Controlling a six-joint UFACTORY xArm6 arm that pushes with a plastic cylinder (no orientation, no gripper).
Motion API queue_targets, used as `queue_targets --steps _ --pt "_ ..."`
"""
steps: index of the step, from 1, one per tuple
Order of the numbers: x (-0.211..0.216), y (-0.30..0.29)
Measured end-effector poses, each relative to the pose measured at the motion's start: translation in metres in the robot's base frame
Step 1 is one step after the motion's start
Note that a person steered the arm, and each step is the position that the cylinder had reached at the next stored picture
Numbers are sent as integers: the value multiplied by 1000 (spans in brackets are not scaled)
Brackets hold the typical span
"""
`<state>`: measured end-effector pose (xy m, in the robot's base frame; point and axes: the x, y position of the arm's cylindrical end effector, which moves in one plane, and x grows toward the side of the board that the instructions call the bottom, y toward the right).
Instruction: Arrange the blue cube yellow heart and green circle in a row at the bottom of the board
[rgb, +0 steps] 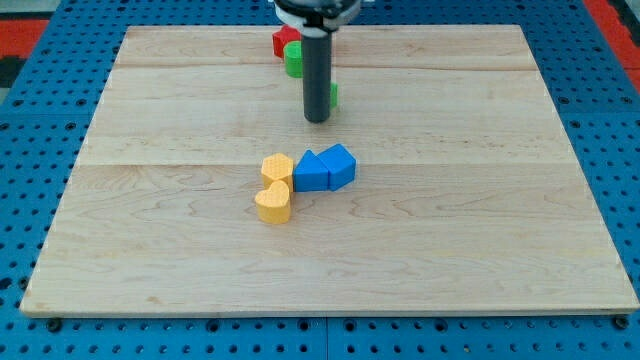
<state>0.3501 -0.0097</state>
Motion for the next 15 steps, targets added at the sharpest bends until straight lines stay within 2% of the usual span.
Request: queue_targets --steps 1,3,4,5,7,8,9,10,12,13,15 --pt "-44 -5" --pt "-62 14" --pt "-20 58" --pt "60 155" --pt "79 156" --pt "127 152" --pt "129 160" --pt "88 197" --pt "-87 291" --pt "-158 295" --pt "-159 287"
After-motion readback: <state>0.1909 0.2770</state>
